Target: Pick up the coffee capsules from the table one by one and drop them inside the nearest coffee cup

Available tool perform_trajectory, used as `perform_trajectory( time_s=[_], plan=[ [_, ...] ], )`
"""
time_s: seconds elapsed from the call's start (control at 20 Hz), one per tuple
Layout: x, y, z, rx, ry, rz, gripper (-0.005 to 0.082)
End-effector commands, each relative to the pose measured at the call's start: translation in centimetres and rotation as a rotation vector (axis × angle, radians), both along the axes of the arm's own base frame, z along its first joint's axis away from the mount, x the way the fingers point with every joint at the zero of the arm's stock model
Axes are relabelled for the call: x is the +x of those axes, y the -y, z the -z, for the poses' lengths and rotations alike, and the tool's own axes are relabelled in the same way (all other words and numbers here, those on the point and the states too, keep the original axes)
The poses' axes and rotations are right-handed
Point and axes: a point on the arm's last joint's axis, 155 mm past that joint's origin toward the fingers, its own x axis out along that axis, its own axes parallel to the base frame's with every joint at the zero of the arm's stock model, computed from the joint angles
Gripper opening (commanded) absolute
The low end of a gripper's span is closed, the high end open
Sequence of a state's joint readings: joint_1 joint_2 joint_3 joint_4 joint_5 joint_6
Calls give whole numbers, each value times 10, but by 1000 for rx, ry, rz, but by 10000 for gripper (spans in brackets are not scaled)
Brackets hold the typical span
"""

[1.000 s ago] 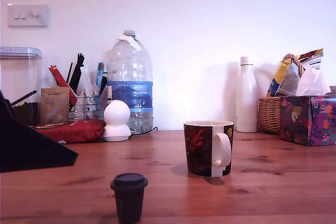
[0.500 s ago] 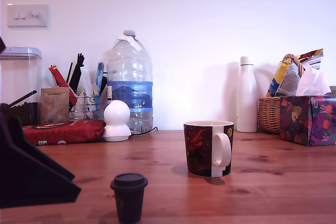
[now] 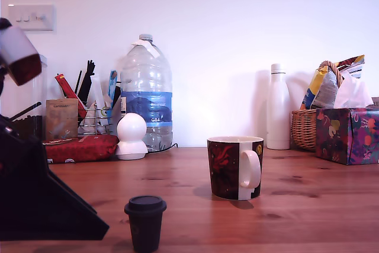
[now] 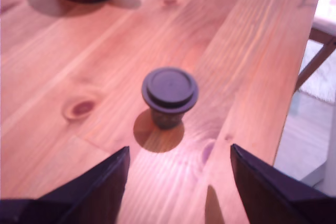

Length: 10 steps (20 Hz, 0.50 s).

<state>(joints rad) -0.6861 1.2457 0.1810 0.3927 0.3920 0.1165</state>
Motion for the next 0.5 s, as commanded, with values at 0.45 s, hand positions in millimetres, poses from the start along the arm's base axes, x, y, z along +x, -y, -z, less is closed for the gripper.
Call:
perform_trajectory(
  time_s=[0.45],
  plan=[
    [8, 9, 7, 81, 44, 28, 550]
  ],
)
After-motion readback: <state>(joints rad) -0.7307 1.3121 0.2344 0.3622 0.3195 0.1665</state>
